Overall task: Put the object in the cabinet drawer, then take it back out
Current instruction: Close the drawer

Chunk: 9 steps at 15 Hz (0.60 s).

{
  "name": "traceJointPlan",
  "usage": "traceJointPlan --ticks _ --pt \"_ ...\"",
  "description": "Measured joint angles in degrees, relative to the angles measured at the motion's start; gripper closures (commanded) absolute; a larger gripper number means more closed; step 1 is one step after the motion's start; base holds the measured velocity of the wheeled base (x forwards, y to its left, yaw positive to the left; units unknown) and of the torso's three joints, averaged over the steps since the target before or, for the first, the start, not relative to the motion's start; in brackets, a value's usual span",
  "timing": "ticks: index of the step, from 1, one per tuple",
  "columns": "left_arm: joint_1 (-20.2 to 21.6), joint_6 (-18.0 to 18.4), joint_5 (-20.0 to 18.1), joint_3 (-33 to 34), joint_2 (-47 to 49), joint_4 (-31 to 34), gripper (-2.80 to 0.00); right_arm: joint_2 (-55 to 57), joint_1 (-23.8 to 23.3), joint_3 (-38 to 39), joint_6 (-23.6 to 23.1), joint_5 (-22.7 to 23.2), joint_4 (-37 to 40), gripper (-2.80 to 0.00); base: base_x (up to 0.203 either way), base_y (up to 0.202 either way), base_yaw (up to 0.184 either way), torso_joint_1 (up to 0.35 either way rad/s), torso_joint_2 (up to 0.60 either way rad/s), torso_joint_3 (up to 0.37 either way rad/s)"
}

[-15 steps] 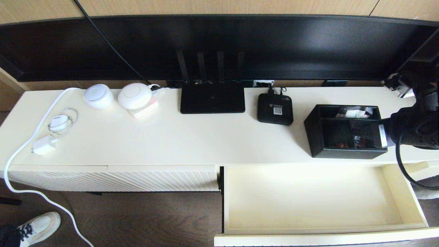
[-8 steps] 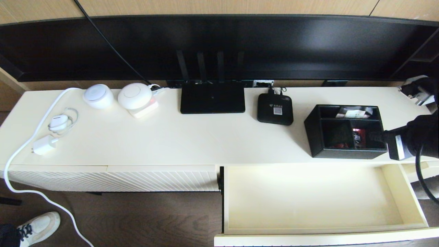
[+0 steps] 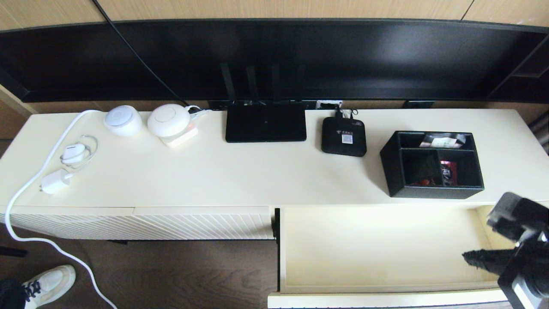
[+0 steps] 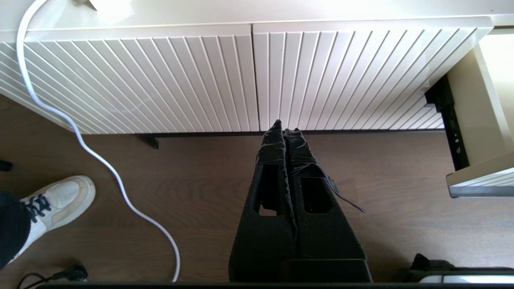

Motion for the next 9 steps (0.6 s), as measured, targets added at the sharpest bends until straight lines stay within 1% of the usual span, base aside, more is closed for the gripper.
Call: traceJointPlan --ticks 2,4,7,9 --pt "0.0 0.01 0.0 0.0 0.0 0.0 0.0 -0.54 2.53 5.17 -2.16 -0.09 0.45 0.0 0.0 0.0 0.0 0.0 0.0 0.0" --pt "0.0 0.01 0.0 0.0 0.0 -0.02 0.0 0.04 5.72 9.63 -3.27 -0.14 0.43 0.0 0.0 0.0 0.0 0.0 0.0 0.0" --pt "0.0 0.0 0.0 0.0 0.0 0.0 0.0 1.83 9.76 13.41 -4.24 -0.14 0.08 0.0 0.0 0.0 0.0 0.0 0.0 0.0" --pt "0.0 0.0 0.01 0.0 0.0 0.01 0.0 3.24 10.57 14.48 -4.27 -0.24 0.01 0.0 0.0 0.0 0.0 0.0 0.0 0.0"
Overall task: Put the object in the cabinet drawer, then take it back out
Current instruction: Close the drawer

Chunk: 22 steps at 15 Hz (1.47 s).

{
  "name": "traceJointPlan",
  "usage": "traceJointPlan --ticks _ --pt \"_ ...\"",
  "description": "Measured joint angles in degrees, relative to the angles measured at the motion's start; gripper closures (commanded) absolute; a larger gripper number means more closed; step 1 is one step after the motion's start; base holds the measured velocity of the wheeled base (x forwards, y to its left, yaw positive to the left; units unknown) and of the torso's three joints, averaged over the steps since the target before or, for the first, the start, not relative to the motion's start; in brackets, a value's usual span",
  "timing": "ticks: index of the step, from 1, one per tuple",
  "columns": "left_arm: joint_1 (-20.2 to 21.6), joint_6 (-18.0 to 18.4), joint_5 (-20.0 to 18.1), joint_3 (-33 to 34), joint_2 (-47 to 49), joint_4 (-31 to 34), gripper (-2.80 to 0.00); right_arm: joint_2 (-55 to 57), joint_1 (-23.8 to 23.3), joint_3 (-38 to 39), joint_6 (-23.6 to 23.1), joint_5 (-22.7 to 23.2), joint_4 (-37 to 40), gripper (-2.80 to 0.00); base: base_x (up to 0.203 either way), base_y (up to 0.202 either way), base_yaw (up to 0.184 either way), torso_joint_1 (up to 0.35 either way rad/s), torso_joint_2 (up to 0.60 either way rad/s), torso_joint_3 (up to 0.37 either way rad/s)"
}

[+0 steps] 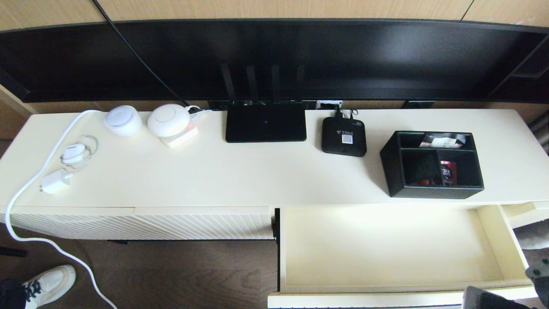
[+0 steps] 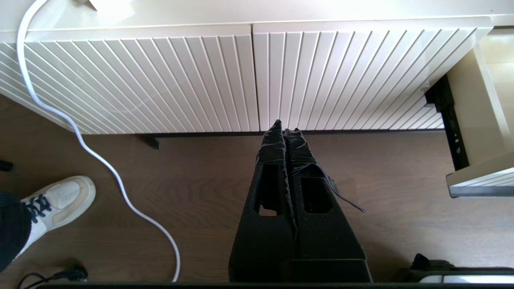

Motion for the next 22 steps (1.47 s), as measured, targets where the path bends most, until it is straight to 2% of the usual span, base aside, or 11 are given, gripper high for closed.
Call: traceJointPlan --ticks 3,9,19,22 --pt "0.0 0.0 -0.01 0.0 0.0 -0.01 0.0 2.97 0.22 1.38 -0.28 -2.67 -1.2 0.0 0.0 0.0 0.0 0.0 0.0 0.0" --pt "0.0 0.01 -0.01 0.0 0.0 -0.01 0.0 11.82 -0.73 3.41 0.11 -8.32 -12.99 0.0 0.0 0.0 0.0 0.0 0.0 0.0" --pt "0.0 0.0 -0.01 0.0 0.0 -0.04 0.0 19.22 -6.16 2.16 0.48 -8.9 -31.2 0.0 0.0 0.0 0.0 0.0 0.0 0.0" --pt "0.0 0.0 -0.03 0.0 0.0 -0.01 0.0 20.5 -7.75 -0.37 3.84 -8.94 -35.39 0.0 0.0 0.0 0.0 0.0 0.0 0.0"
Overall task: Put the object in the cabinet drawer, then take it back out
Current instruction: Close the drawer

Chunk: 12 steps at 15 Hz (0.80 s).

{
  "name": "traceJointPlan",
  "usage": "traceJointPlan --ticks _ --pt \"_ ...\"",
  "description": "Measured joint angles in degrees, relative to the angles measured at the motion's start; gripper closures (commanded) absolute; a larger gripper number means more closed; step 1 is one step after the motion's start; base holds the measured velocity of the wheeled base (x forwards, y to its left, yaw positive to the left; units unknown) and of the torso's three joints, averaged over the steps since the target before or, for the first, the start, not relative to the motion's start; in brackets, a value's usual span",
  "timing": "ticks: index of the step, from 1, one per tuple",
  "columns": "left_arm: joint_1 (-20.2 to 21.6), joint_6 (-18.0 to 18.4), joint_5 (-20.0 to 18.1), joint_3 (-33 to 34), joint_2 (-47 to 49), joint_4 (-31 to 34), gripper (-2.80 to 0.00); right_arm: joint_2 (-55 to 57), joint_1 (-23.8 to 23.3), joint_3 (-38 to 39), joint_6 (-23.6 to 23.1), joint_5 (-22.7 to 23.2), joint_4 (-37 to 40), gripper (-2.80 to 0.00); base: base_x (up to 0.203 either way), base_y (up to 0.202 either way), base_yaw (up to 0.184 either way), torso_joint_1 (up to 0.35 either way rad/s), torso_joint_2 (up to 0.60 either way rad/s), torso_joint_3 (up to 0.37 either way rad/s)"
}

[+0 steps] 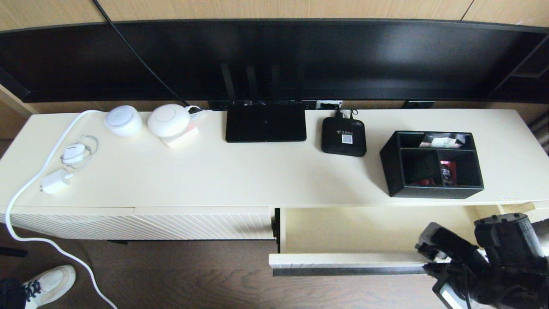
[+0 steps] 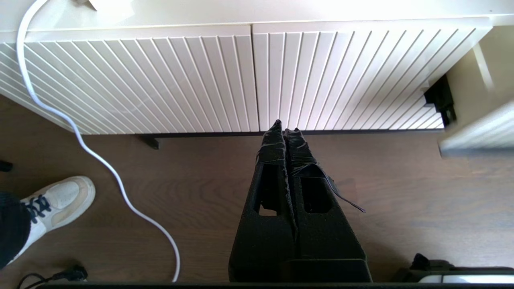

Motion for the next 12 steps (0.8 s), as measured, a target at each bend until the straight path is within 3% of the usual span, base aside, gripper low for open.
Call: traceJointPlan --ticks 12 --pt "0.0 0.01 0.01 0.0 0.0 0.0 0.0 1.01 -0.26 -5.18 5.97 0.0 -11.98 0.0 0.0 0.0 0.0 0.0 0.0 0.0"
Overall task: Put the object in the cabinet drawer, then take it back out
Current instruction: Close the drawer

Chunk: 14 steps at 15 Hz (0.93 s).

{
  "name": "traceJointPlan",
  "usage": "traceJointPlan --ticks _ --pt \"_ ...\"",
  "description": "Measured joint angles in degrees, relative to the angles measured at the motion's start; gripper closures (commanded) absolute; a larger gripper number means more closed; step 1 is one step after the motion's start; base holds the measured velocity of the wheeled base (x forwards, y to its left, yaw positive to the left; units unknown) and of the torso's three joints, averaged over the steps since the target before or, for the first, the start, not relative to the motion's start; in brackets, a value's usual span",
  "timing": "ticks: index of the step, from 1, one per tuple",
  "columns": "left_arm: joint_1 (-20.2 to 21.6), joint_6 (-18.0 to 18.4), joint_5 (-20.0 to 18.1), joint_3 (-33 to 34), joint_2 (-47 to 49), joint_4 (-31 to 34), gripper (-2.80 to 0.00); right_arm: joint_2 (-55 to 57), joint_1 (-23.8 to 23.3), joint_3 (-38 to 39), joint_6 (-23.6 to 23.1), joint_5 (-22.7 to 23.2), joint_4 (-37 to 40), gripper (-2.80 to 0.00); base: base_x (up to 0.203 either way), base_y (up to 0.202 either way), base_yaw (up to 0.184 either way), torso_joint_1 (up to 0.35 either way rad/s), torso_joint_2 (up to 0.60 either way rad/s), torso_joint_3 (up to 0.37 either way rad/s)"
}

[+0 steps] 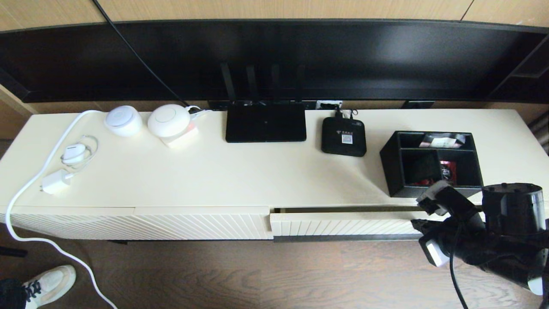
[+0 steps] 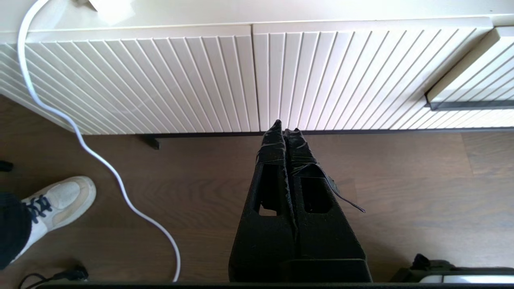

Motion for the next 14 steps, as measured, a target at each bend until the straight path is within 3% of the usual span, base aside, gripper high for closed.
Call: traceJointPlan --ticks 9,14 --pt "0.0 0.0 0.0 0.0 0.0 0.0 0.0 -0.69 -0.91 -0.07 0.05 -0.07 -1.3 0.0 0.0 0.0 0.0 0.0 0.0 0.0" --pt "0.0 0.0 0.0 0.0 0.0 0.0 0.0 -7.08 -1.35 2.06 -2.93 0.78 4.2 0.0 0.0 0.0 0.0 0.0 0.0 0.0"
